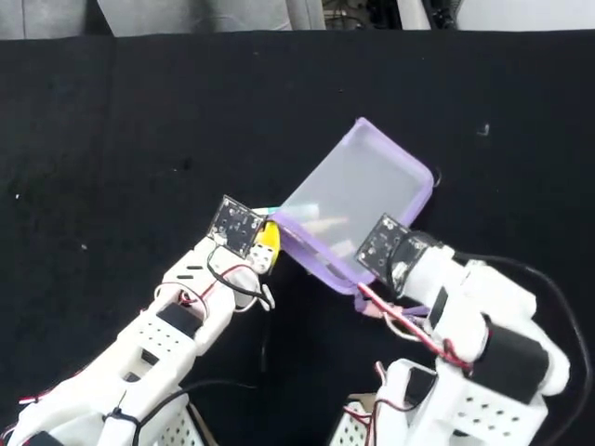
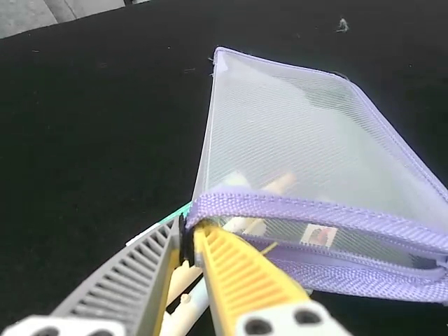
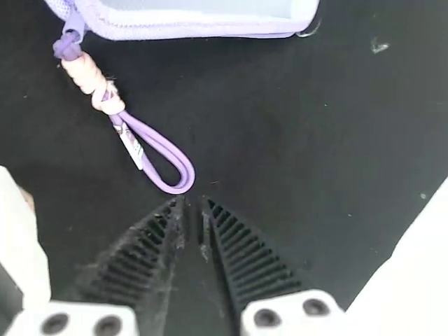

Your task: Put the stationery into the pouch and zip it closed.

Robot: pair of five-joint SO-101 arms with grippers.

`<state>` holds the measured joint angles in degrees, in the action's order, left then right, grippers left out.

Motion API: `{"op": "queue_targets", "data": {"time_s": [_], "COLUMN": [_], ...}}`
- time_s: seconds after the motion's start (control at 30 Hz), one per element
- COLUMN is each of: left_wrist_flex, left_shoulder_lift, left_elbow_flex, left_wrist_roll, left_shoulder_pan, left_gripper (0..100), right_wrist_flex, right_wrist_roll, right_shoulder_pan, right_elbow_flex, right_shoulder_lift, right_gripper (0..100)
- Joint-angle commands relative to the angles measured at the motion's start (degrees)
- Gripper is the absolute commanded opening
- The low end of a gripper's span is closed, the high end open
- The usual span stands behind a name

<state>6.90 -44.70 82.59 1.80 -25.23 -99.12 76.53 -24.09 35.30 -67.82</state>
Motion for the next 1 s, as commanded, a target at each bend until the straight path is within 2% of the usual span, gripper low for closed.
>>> {"op": "queue_targets", "data": {"time_s": [0.0,0.07,0.13,0.27,0.63,0.8,0.97], "left_wrist_flex": [0.79,0.79,0.79,0.79,0.79,0.79,0.79], "left_shoulder_lift": [-0.09,-0.09,-0.09,-0.09,-0.09,-0.09,-0.09], "left_elbow_flex": [-1.71,-1.71,-1.71,-1.8,-1.89,-1.98,-1.98], "left_wrist_roll": [-0.18,-0.18,-0.18,-0.26,-0.18,-0.44,-0.53], "left_shoulder_pan": [-0.13,-0.22,-0.31,-0.31,0.13,0.22,0.22], "left_gripper": [3,3,3,3,3,3,3], "right_wrist_flex": [-2.02,-2.02,-2.11,-2.11,-0.88,7.65,12.57], "right_wrist_roll": [-3.16,-5.89,-5.89,-2.11,-2.9,-12.22,-13.27], "right_shoulder_pan": [0.88,0.97,1.67,5.19,23.21,28.13,29.19], "right_elbow_flex": [1.19,4.35,8.4,15.34,19.12,20.26,19.38], "right_shoulder_lift": [-2.42,-2.86,-3.3,-3.56,-2.24,8.92,21.85], "right_gripper": [1.5,5.8,15.2,29.6,24.1,24.3,24.1]}}
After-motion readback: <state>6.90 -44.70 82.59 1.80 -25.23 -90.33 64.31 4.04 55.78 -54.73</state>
